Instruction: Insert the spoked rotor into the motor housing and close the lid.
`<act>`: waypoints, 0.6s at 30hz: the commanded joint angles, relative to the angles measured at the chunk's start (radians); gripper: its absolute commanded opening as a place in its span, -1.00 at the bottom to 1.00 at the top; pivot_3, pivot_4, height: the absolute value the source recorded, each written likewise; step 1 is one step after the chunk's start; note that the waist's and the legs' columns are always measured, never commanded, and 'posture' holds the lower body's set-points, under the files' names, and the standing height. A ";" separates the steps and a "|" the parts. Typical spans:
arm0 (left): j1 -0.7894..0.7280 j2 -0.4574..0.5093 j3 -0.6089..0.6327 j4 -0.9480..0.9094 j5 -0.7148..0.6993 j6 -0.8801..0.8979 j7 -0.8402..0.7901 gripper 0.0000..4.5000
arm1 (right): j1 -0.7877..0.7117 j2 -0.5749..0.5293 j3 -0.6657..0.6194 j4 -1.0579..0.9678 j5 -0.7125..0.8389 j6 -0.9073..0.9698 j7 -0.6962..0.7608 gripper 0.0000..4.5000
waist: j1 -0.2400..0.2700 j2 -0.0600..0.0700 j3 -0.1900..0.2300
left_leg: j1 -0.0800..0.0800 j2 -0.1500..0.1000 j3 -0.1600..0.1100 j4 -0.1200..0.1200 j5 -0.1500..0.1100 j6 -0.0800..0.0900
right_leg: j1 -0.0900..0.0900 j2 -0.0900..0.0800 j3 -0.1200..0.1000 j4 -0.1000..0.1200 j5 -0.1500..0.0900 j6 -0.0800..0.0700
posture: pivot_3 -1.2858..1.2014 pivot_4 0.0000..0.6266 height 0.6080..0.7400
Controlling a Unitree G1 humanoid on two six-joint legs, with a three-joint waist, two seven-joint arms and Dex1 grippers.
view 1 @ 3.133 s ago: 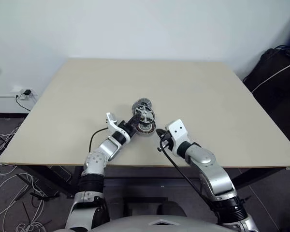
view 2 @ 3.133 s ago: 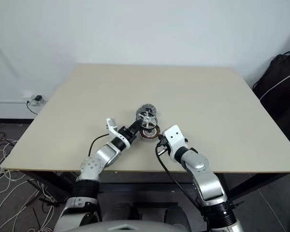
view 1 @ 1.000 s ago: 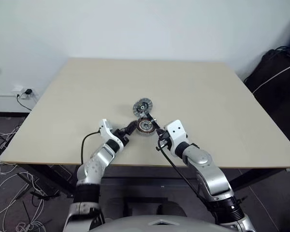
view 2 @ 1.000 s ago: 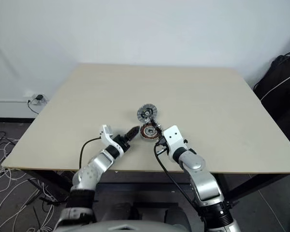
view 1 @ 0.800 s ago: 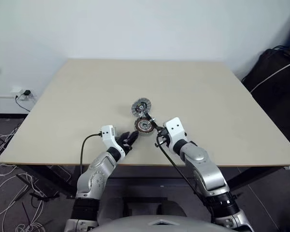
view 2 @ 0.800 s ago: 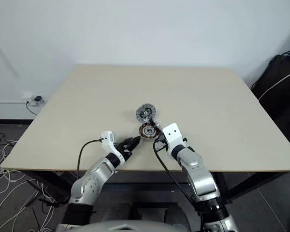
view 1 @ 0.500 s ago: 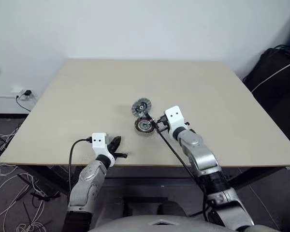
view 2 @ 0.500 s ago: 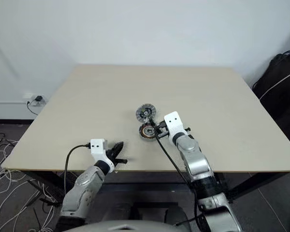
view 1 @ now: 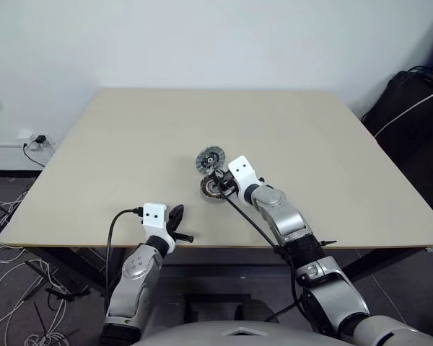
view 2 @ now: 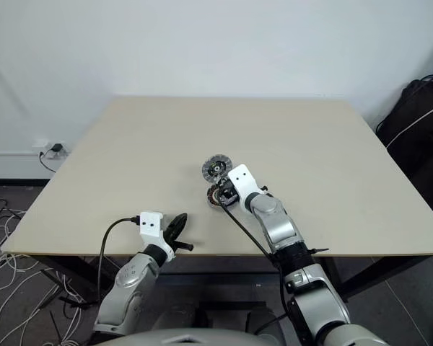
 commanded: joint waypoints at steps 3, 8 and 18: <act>-0.011 -0.012 -0.003 -0.007 -0.005 -0.003 -0.009 -0.99 | -0.011 0.008 0.017 -0.020 0.000 -0.022 0.038 -1.00 | -0.002 0.001 0.000 | 0.000 0.000 0.000 0.000 0.000 0.000 | 0.000 0.000 0.000 0.000 0.000 0.000 | 0.03 -1.00 1.00; -0.011 -0.018 -0.007 0.001 -0.003 0.000 -0.012 -0.99 | -0.002 0.008 0.019 -0.027 -0.002 -0.028 0.048 -1.00 | -0.002 0.001 -0.001 | 0.000 0.000 0.000 0.000 0.000 0.000 | 0.000 0.000 0.000 0.001 0.000 0.000 | 0.03 -1.00 1.00; -0.014 -0.021 -0.007 0.012 -0.002 0.006 -0.012 -0.99 | 0.010 0.011 0.028 -0.037 -0.008 -0.034 0.059 -1.00 | 0.000 0.001 0.000 | 0.000 0.000 0.000 0.000 0.000 0.000 | 0.000 0.000 0.000 0.000 0.000 0.000 | 0.03 -1.00 1.00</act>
